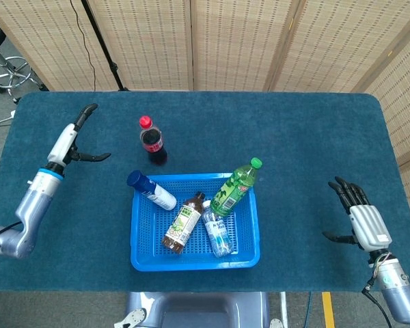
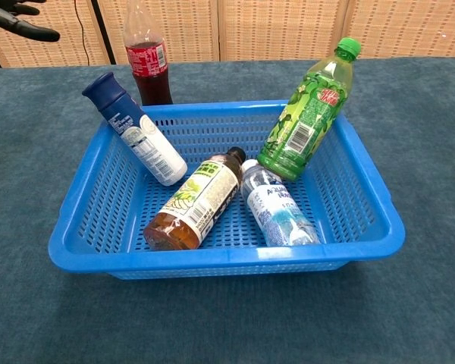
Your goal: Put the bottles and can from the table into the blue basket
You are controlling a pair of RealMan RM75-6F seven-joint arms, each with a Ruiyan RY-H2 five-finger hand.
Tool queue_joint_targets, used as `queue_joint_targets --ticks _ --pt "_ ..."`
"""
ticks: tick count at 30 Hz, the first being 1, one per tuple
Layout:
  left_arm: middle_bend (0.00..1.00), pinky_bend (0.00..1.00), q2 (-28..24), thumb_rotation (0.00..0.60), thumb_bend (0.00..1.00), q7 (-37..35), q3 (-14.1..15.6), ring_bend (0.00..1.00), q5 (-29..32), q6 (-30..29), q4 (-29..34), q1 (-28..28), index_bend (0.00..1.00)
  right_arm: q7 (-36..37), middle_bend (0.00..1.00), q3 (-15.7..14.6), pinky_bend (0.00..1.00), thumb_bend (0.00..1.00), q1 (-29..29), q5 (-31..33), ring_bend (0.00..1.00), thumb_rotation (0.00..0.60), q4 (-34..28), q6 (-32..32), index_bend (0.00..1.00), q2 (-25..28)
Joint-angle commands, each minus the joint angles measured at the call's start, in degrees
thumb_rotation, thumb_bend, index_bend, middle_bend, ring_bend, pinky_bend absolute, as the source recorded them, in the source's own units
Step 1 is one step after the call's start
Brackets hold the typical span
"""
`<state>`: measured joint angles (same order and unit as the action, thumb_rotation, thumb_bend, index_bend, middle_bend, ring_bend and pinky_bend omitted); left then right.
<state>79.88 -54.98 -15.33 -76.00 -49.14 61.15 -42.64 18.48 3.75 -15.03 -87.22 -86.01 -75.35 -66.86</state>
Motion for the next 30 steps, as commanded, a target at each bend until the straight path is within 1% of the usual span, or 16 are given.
queue_joint_targets --ticks 1,4,10,13,17,18,20,21,22,23,24,25,27,28,29,30 --pt "0.00 0.00 5.1 0.600 0.13 -1.0 -1.1 0.00 1.5 5.7 -7.0 -5.1 0.00 -0.2 0.00 0.3 0.00 0.00 -0.2 0.7 0.00 0.600 0.5 0.5 0.00 -0.3" --pt "0.00 0.00 7.6 0.600 0.13 -1.5 -1.3 0.00 1.3 8.7 -10.3 -7.9 0.00 -0.3 0.00 0.5 0.00 0.00 -0.4 1.4 0.00 0.600 1.1 1.2 0.00 -0.6" --pt "0.00 0.00 10.8 0.600 0.13 -3.7 -0.6 0.00 -0.8 11.5 -13.7 -11.2 0.00 -0.5 0.00 0.7 0.00 0.00 -0.5 2.4 0.00 0.600 1.6 1.8 0.00 -0.9" --pt "0.00 0.00 13.2 0.600 0.13 -5.2 -0.4 0.00 -1.1 13.6 -16.5 -13.0 0.00 -0.5 0.00 0.9 0.00 0.00 -0.6 2.9 0.00 0.600 1.9 2.1 0.00 -1.0" --pt "0.00 0.00 16.2 0.600 0.13 -6.5 -0.6 0.00 -1.4 13.9 -20.0 -14.7 0.00 -0.1 0.00 1.1 0.00 0.00 -0.6 3.3 0.00 0.600 2.3 2.4 0.00 -1.0" --pt "0.00 0.01 16.9 0.600 0.14 -6.6 -0.8 0.00 -1.3 13.6 -20.9 -14.9 0.00 -0.1 0.00 1.2 0.00 0.00 -0.6 3.4 0.00 0.600 2.3 2.4 0.00 -1.0" --pt "0.00 0.08 18.6 0.600 0.20 -6.1 -1.3 0.00 -0.8 12.8 -22.9 -15.4 0.00 0.1 0.00 1.2 0.00 0.00 -0.7 3.5 0.00 0.600 2.5 2.6 0.00 -1.0" --pt "0.02 0.17 19.4 0.600 0.26 -5.7 -1.6 0.02 -0.6 12.5 -23.6 -15.7 0.04 0.1 0.00 1.3 0.00 0.00 -0.7 3.6 0.00 0.600 2.6 2.7 0.00 -1.1" --pt "0.07 0.28 20.2 0.600 0.32 -5.4 -1.7 0.07 -0.3 12.3 -24.4 -16.0 0.12 0.2 0.00 1.3 0.00 0.00 -0.7 3.6 0.00 0.600 2.7 2.8 0.00 -1.1" --pt "0.13 0.34 20.7 0.600 0.35 -5.2 -1.8 0.13 -0.3 12.2 -24.7 -16.2 0.20 0.3 0.00 1.3 0.00 0.00 -0.7 3.7 0.00 0.600 2.7 2.8 0.00 -1.1" --pt "0.24 0.41 20.9 0.600 0.40 -5.1 -1.8 0.21 -0.3 12.0 -24.8 -16.2 0.35 0.4 0.00 1.3 0.00 0.00 -0.7 3.7 0.00 0.600 2.7 2.9 0.00 -1.0" --pt "0.35 0.47 21.3 0.600 0.43 -4.9 -1.8 0.29 -0.4 11.8 -25.0 -16.4 0.47 0.5 0.00 1.3 0.00 0.00 -0.7 3.7 0.00 0.600 2.7 2.9 0.00 -1.0" --pt "0.48 0.53 22.0 0.600 0.48 -4.1 -2.1 0.38 -0.2 10.7 -25.3 -16.6 0.61 0.7 0.00 1.3 0.00 0.00 -0.7 3.6 0.00 0.600 2.8 2.8 0.00 -1.0" --pt "0.52 0.56 22.3 0.600 0.49 -3.6 -2.4 0.41 0.2 10.1 -25.4 -16.5 0.67 0.8 0.00 1.3 0.00 0.00 -0.7 3.6 0.00 0.600 2.8 2.8 0.00 -1.0" --pt "0.55 0.58 22.4 0.600 0.50 -3.2 -2.8 0.44 0.5 9.3 -25.3 -16.4 0.71 0.8 0.00 1.2 0.00 0.00 -0.7 3.5 0.00 0.600 2.8 2.8 0.00 -0.9" --pt "0.57 0.59 22.3 0.600 0.50 -2.6 -3.2 0.46 0.8 8.3 -24.9 -16.3 0.73 0.9 0.00 1.2 0.00 0.00 -0.6 3.5 0.00 0.600 2.7 2.7 0.00 -0.9"
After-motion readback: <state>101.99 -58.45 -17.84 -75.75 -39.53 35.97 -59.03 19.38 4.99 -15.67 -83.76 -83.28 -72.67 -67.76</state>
